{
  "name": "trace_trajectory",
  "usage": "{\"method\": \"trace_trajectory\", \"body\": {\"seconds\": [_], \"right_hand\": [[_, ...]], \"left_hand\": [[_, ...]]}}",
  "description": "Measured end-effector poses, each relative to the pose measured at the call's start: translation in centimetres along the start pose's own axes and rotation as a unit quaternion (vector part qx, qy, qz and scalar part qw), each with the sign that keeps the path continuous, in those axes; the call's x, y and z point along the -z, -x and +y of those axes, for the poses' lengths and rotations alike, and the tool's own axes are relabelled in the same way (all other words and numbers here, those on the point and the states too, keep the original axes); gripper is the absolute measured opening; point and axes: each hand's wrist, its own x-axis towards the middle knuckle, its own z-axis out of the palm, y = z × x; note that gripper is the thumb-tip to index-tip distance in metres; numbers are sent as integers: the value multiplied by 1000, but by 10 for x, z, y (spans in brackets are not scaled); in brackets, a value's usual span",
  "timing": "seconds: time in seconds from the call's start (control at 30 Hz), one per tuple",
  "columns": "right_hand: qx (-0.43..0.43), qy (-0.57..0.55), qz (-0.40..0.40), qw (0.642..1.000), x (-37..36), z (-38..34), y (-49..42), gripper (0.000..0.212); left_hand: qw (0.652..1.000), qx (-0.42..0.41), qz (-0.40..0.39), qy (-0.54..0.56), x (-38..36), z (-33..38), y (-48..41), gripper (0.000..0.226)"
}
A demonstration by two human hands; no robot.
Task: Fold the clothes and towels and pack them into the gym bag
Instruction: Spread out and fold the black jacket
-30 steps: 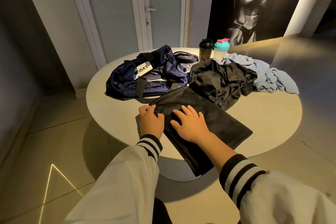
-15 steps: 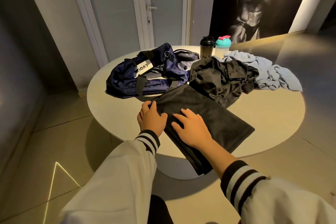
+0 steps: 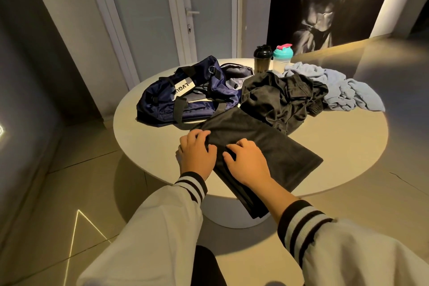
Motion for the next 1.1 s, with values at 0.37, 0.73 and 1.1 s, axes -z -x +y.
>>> {"method": "trace_trajectory", "body": {"seconds": [0.37,0.73,1.1], "right_hand": [[-26,61,15,998,43,30,21,35],[-59,10,-22,998,36,47,45,39],[29,-15,-6,999,39,57,71,39]], "left_hand": [[988,-14,-133,-76,1,2,22,47],[963,-223,-140,-61,11,12,73,58],[940,-270,-200,-54,25,3,82,60]]}}
